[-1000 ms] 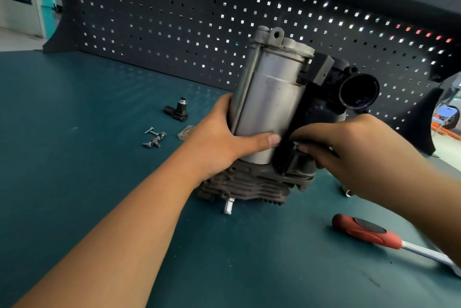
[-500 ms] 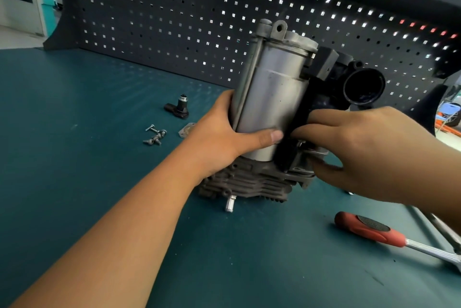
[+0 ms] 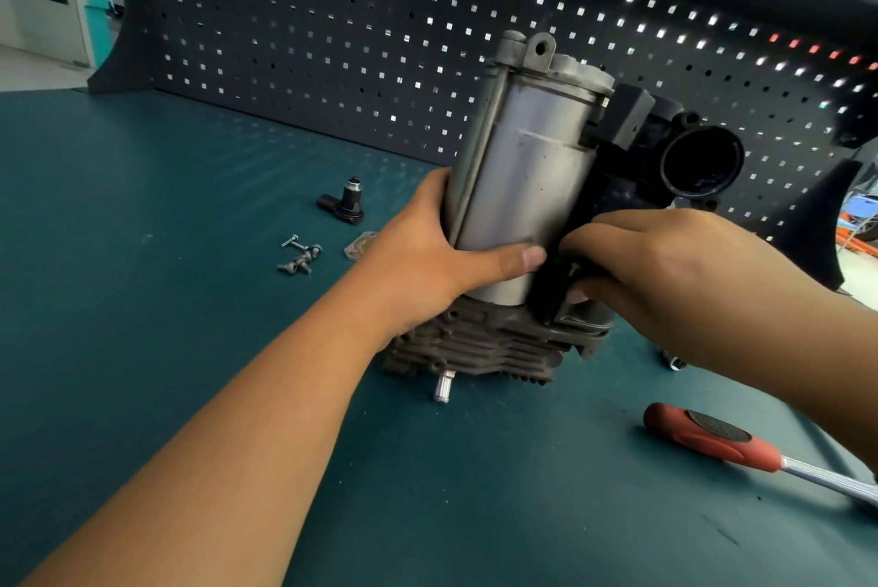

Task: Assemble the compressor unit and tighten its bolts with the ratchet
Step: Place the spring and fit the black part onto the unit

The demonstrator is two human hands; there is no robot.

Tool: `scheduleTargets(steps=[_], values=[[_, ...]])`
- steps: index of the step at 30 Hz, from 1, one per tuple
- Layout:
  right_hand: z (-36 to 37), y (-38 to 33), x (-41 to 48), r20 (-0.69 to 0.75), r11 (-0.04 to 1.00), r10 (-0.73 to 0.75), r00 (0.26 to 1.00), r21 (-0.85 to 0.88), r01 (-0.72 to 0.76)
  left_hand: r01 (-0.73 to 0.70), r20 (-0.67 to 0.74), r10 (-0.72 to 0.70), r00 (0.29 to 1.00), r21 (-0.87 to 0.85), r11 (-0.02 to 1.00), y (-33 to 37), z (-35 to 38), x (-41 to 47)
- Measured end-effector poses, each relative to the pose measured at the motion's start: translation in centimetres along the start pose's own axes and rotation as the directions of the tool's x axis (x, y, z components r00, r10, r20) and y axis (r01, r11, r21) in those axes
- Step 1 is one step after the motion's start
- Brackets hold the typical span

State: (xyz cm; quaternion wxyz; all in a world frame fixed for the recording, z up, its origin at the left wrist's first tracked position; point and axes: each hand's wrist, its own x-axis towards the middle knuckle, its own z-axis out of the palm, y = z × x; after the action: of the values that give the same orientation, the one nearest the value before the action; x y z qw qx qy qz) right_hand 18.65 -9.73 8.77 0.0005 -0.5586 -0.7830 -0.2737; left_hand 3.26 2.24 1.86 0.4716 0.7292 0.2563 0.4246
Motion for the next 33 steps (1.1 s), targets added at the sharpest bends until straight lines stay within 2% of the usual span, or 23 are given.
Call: scheduleTargets(steps=[9, 17, 22, 33], values=[[-1.1, -0.4, 0.7, 0.094, 0.994, 0.054, 0.994, 0.089, -0.063, 0.004, 0.002, -0.004, 1.000, 0.005, 1.000, 0.0, 0.0, 0.0], [-0.9, -1.5, 0.6, 0.027, 0.956, 0.216, 0.976, 0.200, -0.217, 0.012, 0.001, -0.013, 1.000, 0.018, 1.000, 0.1, 0.0, 0.0], [-0.5, -1.6, 0.0, 0.039, 0.906, 0.299, 0.953, 0.302, -0.296, 0.013, 0.001, -0.013, 1.000, 0.027, 1.000, 0.1, -0.1, 0.1], [-0.8, -1.8, 0.4, 0.083, 0.844, 0.394, 0.915, 0.362, -0.396, 0.010, 0.002, -0.011, 1.000, 0.022, 1.000, 0.0, 0.0, 0.0]])
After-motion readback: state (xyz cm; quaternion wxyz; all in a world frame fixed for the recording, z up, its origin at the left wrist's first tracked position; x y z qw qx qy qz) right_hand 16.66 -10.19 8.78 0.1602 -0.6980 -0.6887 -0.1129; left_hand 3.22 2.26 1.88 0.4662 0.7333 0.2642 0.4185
